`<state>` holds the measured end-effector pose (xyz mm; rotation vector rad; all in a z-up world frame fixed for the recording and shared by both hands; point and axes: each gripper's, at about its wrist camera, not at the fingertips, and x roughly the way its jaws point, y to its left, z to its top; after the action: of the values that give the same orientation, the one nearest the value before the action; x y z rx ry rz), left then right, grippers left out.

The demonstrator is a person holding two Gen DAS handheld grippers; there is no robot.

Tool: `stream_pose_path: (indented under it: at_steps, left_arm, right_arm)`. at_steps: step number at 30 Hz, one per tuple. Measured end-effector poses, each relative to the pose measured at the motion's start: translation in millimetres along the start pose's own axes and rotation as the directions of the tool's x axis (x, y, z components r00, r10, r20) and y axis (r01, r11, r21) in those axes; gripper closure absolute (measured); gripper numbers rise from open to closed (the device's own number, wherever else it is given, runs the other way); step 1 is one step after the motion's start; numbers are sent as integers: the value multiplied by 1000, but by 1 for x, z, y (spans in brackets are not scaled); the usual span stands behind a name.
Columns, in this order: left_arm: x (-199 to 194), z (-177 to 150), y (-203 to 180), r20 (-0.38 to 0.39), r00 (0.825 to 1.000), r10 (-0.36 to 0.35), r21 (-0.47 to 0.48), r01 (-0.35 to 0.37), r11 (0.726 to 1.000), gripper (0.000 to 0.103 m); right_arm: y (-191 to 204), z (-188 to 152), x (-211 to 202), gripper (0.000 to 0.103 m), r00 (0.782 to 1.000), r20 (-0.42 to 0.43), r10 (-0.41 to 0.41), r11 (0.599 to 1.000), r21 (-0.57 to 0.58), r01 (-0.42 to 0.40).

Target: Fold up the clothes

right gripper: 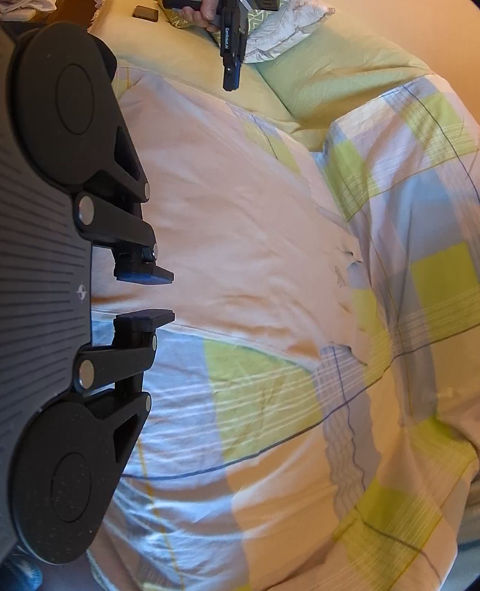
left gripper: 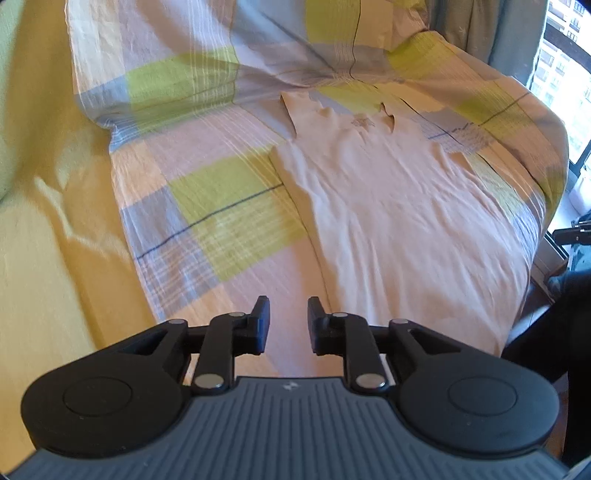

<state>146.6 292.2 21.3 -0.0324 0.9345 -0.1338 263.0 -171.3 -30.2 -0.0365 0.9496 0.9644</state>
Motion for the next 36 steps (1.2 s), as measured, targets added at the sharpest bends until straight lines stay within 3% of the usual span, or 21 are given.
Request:
stream_pose_path:
  at_steps: [5, 12, 13, 15, 17, 19, 21, 23, 25, 27, 32, 36]
  left_arm:
    - [53, 44, 1, 41, 999, -19, -40, 21, 999, 77]
    - [127, 89, 15, 35, 999, -30, -89, 33, 995, 76]
    - [133, 91, 15, 30, 999, -29, -74, 31, 997, 81]
    - [137, 94, 13, 34, 999, -14, -32, 15, 999, 102]
    - [137, 97, 12, 29, 1000, -2, -17, 3, 1000, 101]
    - [135, 100, 12, 26, 999, 19, -3, -19, 1000, 100]
    - [130, 104, 13, 39, 998, 56, 5, -56, 998, 92]
    - [124, 112, 14, 72, 992, 106, 24, -108, 994, 93]
    - [122, 124, 17, 103, 989, 103, 42, -108, 993, 82]
    - [129, 139, 16, 133, 988, 79, 101, -93, 991, 76]
    - [163, 180, 5, 188, 982, 17, 282, -71, 957, 76]
    - [186, 193, -18, 193, 980, 49, 464, -135, 875, 76]
  right_arm:
    - [-10, 39, 40, 77, 1000, 15, -18, 999, -34, 18]
    - [-53, 102, 95, 74, 997, 61, -54, 997, -48, 57]
    - [-59, 111, 103, 74, 996, 67, -54, 997, -51, 58]
    - [-63, 126, 114, 74, 995, 79, -62, 996, -59, 66]
    - [-66, 139, 124, 74, 994, 90, -68, 995, -65, 74]
    - [-66, 147, 129, 74, 993, 103, -58, 995, -69, 65]
    - [-63, 154, 132, 73, 991, 122, -46, 995, -87, 57]
    - [-60, 162, 136, 68, 989, 142, -30, 993, -113, 47]
    - [-60, 172, 146, 60, 988, 153, -11, 988, -151, 34]
    - [-63, 184, 161, 60, 987, 158, -10, 979, -197, 42]
    - [-87, 210, 204, 60, 994, 111, -9, 986, -165, 28]
    - [-92, 216, 215, 61, 998, 49, -35, 987, -158, 42]
